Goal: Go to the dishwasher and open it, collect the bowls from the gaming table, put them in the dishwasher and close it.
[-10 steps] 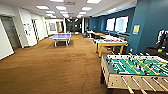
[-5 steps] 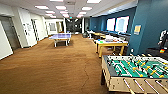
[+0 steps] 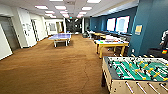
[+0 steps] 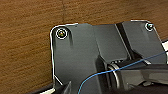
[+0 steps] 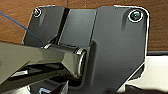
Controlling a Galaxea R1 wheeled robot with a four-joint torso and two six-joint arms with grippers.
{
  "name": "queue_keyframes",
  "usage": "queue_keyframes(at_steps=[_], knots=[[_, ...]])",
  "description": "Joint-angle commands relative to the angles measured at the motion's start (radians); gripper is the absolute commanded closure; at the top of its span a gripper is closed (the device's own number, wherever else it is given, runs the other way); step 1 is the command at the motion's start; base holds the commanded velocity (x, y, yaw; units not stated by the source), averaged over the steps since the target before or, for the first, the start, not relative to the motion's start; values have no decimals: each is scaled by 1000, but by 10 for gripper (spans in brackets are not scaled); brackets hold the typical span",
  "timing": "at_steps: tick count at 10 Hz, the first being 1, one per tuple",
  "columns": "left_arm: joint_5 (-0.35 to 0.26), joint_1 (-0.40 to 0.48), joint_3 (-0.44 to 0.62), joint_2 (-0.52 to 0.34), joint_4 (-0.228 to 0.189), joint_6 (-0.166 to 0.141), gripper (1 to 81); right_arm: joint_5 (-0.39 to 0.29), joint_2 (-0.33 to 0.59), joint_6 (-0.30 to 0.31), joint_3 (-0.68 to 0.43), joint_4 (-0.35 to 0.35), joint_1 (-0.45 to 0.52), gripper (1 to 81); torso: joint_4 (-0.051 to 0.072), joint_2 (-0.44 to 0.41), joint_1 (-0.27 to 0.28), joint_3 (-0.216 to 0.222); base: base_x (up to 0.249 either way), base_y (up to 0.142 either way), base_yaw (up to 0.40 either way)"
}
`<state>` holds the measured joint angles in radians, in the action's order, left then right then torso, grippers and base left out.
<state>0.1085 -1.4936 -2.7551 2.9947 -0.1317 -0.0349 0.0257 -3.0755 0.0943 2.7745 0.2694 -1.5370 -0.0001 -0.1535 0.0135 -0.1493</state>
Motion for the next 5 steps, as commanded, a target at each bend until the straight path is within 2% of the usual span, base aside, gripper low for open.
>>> queue_keyframes(at_steps=[1, 5], knots=[[-43, 52, -3, -6, 1, -3, 10, -49, -2, -1, -3, 1, 50, 10, 0, 0, 0, 0, 117, 0, 0], [-43, 52, -3, -8, 3, -3, 10, -49, -2, -1, -1, 1, 50, 10, 0, 0, 0, 0, 122, 0, 0]])
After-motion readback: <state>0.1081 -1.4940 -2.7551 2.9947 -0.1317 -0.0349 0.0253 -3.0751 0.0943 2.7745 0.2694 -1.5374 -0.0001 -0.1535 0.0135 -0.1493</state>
